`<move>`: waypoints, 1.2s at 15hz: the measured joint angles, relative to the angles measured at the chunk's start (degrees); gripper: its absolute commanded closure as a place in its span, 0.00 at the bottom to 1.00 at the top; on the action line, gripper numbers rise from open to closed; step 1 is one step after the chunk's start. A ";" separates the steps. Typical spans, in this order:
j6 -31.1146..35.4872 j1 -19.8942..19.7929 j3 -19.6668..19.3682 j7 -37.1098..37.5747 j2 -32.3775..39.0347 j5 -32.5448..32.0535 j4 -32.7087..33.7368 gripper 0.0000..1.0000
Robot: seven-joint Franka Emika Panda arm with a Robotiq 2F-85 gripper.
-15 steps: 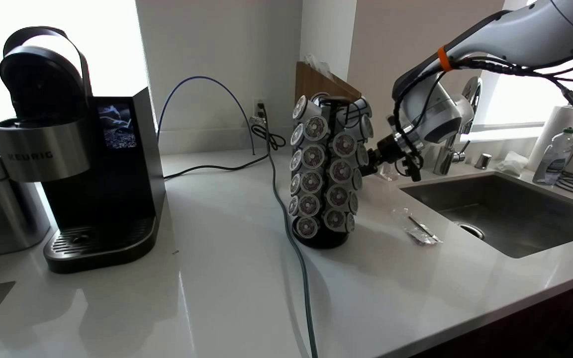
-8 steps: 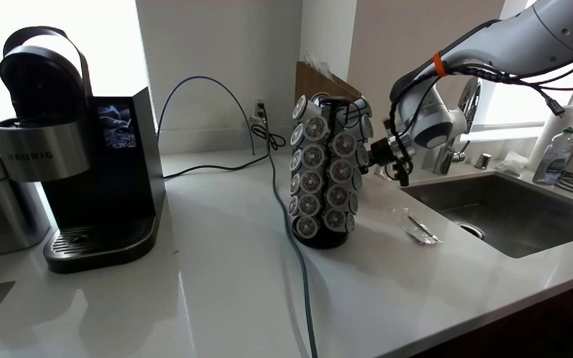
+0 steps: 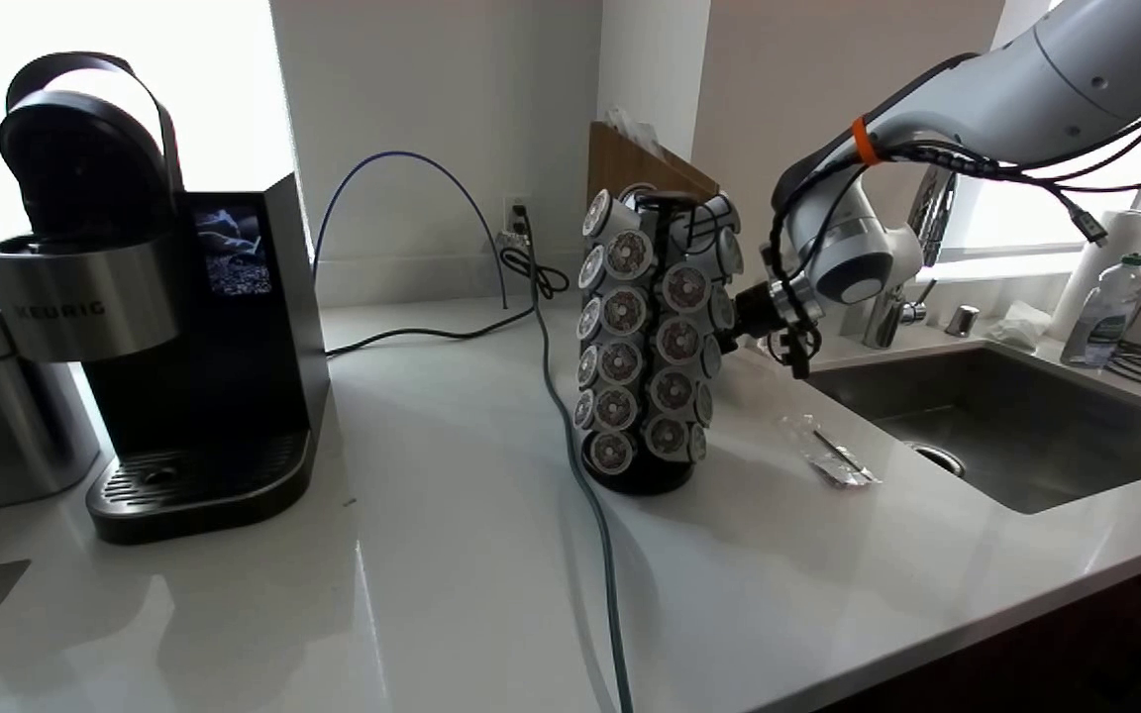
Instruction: Pick up the circular object on the counter and place it on the bottom compartment of the brown shelf
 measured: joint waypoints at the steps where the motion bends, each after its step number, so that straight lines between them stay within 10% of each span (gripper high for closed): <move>1: 0.00 0.28 -0.63 0.00 -0.10 0.22 -0.07 0.00; 7: 5.25 3.91 -5.44 5.33 -4.88 -0.24 -5.86 0.00; 14: 21.67 14.65 -11.96 29.87 -19.71 -14.84 -25.59 0.00; 18: 22.04 25.41 -24.88 46.79 -27.08 -29.20 -39.03 0.00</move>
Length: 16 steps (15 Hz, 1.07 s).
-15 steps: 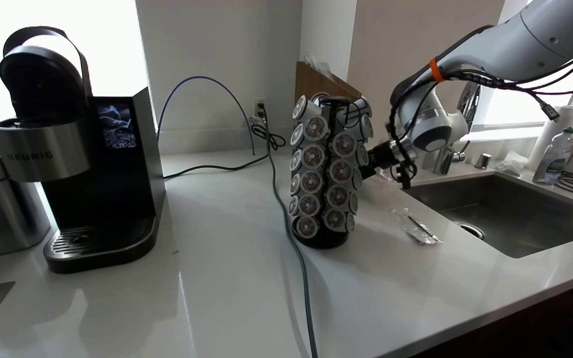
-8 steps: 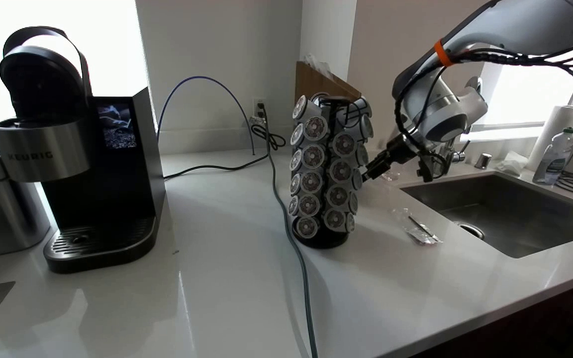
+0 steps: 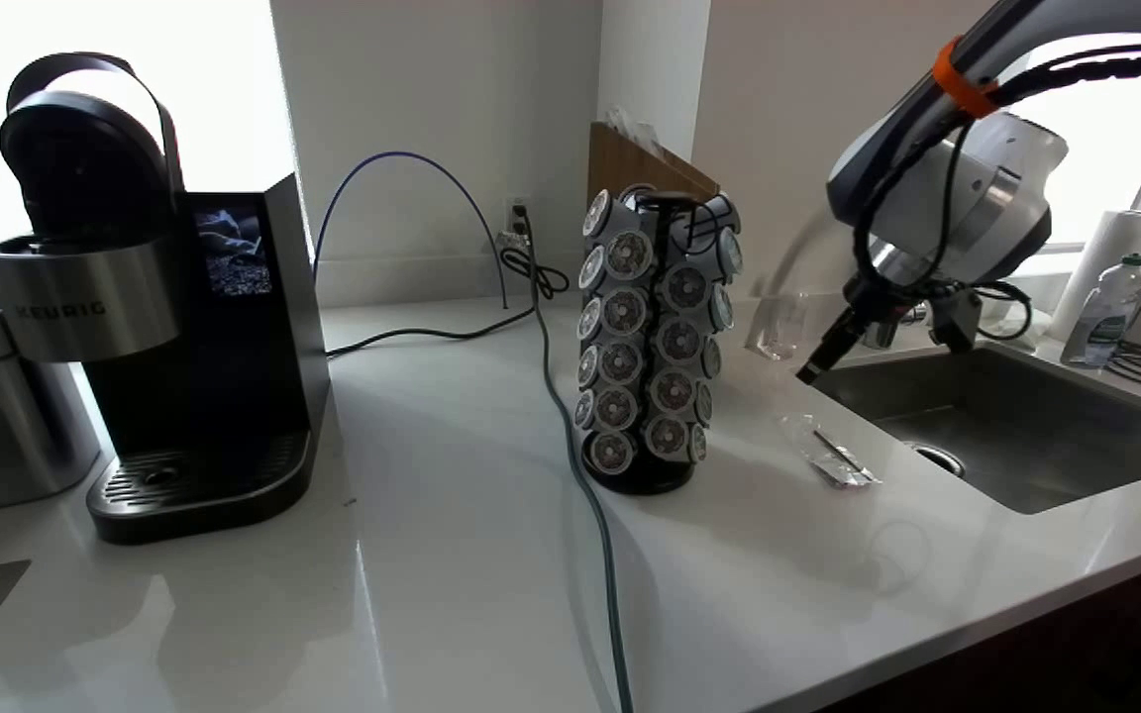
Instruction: Pick up the circular object on the counter and place it on the bottom compartment of the brown shelf
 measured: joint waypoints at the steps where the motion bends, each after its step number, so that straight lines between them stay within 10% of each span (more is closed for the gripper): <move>1: -1.39 3.30 -4.55 4.31 -1.56 -4.39 -3.10 0.00; 8: -28.53 21.38 -31.47 32.77 -11.76 -32.29 -7.04 0.00; 12: -44.63 24.95 -34.32 47.61 -18.69 -39.48 -1.62 0.00; 16: -45.99 25.45 -34.38 50.26 -20.16 -40.43 -1.04 0.00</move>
